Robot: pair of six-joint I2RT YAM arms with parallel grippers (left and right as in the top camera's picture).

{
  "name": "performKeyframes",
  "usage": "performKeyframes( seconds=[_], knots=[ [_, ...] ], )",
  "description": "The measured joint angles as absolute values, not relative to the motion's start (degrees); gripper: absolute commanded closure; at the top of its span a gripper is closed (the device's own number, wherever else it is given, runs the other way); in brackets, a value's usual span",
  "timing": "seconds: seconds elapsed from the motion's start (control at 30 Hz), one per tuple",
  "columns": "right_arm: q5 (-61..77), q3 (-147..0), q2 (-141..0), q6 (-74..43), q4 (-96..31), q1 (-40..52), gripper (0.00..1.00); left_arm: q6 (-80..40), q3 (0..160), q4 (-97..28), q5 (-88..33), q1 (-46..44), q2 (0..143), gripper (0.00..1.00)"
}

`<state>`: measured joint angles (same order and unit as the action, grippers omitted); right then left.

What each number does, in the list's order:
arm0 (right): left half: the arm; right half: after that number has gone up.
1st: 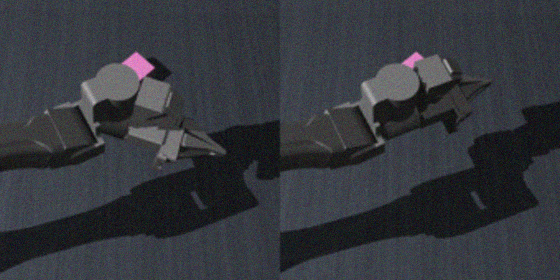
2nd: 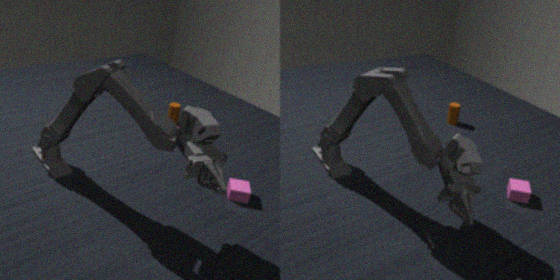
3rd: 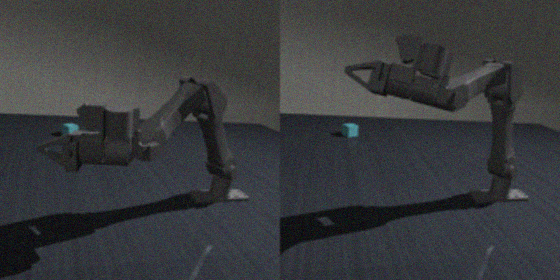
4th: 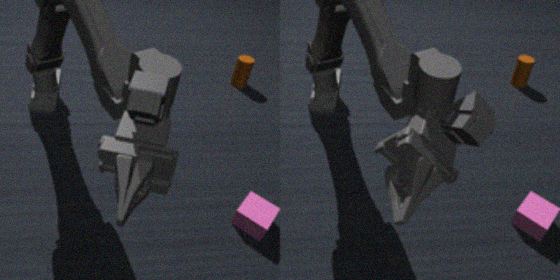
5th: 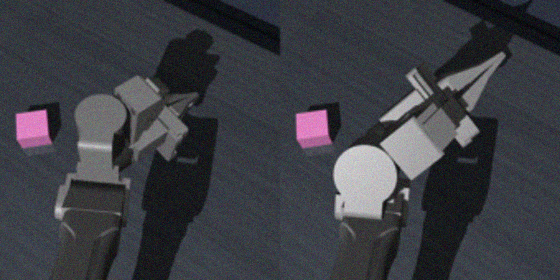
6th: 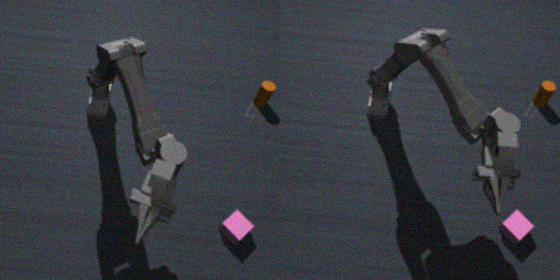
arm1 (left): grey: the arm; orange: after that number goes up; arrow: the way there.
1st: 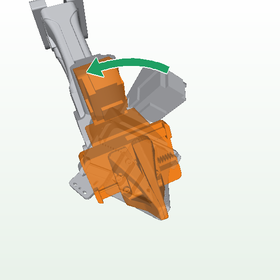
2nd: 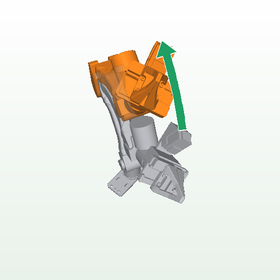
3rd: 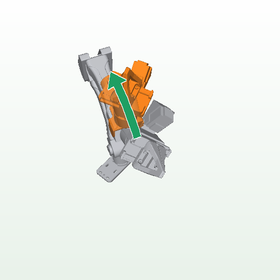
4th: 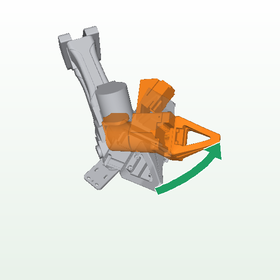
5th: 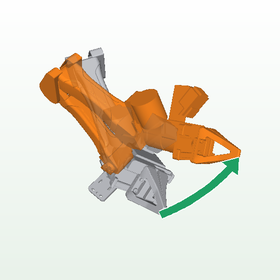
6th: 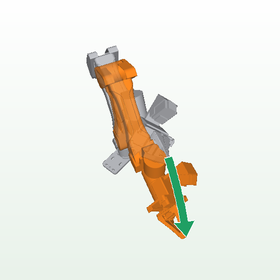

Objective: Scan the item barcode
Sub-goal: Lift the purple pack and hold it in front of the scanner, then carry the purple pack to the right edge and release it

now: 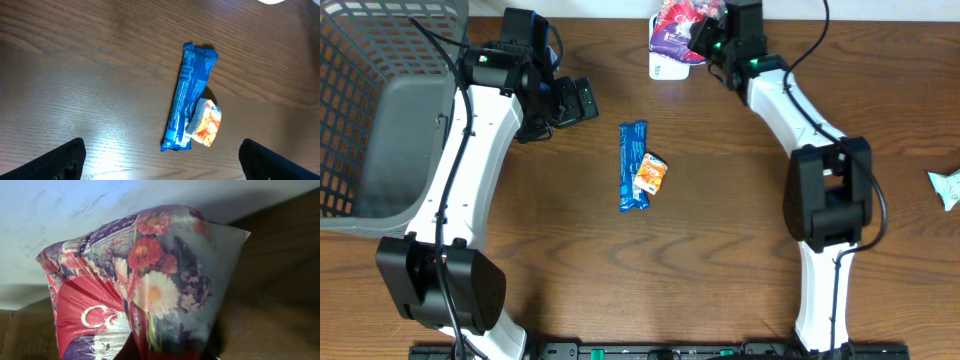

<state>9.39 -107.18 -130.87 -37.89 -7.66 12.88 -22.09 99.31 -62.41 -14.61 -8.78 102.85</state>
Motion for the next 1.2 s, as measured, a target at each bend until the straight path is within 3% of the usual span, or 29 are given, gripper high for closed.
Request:
performKeyframes(
  seconds=[0.37,0.63,1.03,1.1,1.17,1.2],
  knots=[
    [2.7,-107.5,-113.6,-31.1,-29.4,-1.7,0.99,-22.1,99.3,-62.4,-14.6,-8.8,102.8,0.02],
    [-8.1,-107.9,-113.9,-24.0,-46.4,-16.3,0.99,-22.1,99.3,-62.4,-14.6,-8.8,102.8,0.02],
    [-9.3,-107.7,-123.3,-16.0,-47.8,-31.1,0.96,-22.1,99.3,-62.4,-14.6,-8.8,102.8,0.02],
    [-8.7,-107.5,-123.8,-15.8,-46.4,-32.1,0.8,-22.1,99.3,-62.4,-14.6,-8.8,102.8,0.02],
    [-8.1,-107.4,-123.8,-15.7,-44.6,-33.1,0.26,-22.1,99.3,-62.4,-14.6,-8.8,102.8,0.02],
    [-7.9,-107.4,-123.8,-15.6,-43.6,-33.5,0.1,-22.1,99.3,-62.4,-14.6,-8.8,102.8,0.02]
  ],
)
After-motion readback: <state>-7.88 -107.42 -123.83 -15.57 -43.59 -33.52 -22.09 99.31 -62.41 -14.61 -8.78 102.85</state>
